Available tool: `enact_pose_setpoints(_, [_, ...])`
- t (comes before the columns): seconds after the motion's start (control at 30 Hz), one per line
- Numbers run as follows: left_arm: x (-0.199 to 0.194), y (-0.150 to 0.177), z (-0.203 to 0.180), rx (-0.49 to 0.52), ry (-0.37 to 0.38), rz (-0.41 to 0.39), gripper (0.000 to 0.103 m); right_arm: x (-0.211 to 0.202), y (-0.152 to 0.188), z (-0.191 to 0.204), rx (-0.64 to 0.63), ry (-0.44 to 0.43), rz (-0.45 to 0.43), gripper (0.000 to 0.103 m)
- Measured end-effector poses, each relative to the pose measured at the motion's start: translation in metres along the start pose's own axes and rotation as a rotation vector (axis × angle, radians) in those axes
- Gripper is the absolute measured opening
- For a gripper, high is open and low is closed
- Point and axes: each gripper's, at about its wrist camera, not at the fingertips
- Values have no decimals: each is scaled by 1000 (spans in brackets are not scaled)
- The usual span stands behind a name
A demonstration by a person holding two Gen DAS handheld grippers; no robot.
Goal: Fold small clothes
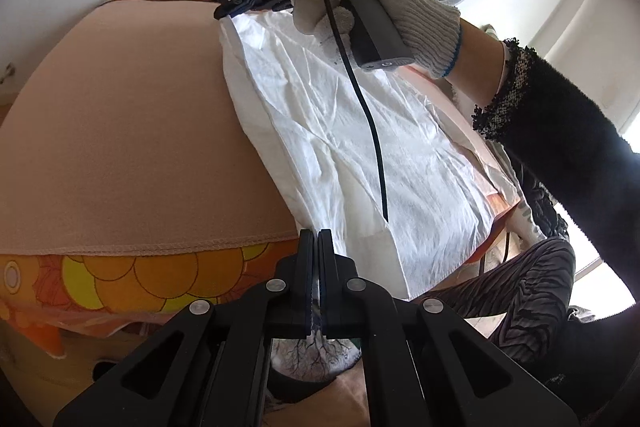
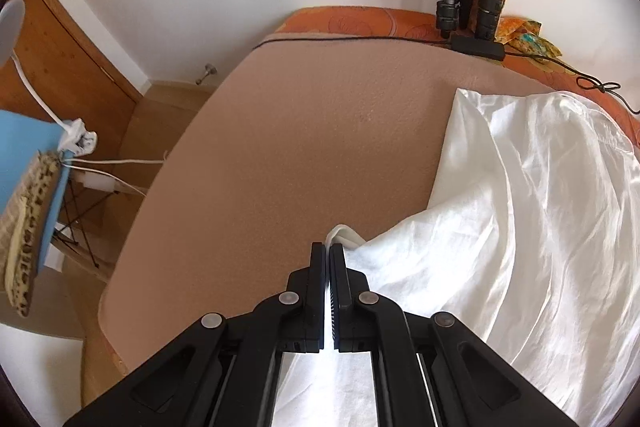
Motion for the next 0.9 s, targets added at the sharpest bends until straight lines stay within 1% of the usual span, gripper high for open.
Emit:
enact_pose_setpoints(0.17, [3, -3, -10, 39, 16, 3, 1, -36, 3, -29, 81, -93, -76, 0])
enact_pose_setpoints(0.27, [9, -6, -23, 74, 27, 9, 1, -52, 2, -46, 96, -101, -112, 0])
enact_pose_setpoints(0.47, [26, -10, -48, 142, 58, 47, 1, -70, 5, -85, 119, -88, -149, 0])
enact_pose_setpoints(0.6, [39, -16, -65, 187, 82, 76, 1, -77, 11, -115, 121, -46, -147, 0])
enact_pose_setpoints(0.7, [55, -19, -79, 215, 100, 110, 1, -84, 18, -140, 154, -39, -152, 0])
enact_pose_setpoints(0.8, [63, -20, -85, 250, 115, 146, 1, -84, 27, -162, 183, -23, -138, 0])
enact_pose_setpoints(0.9, [72, -17, -90, 262, 129, 176, 1, -77, 36, -179, 192, -3, -116, 0])
Point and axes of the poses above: each gripper's, at about its wrist camera, not at the fingertips, and x roughly the way its jaws point, z to its left, y to its underside, and after that the axes turned 4 degrees about -z, right-handed
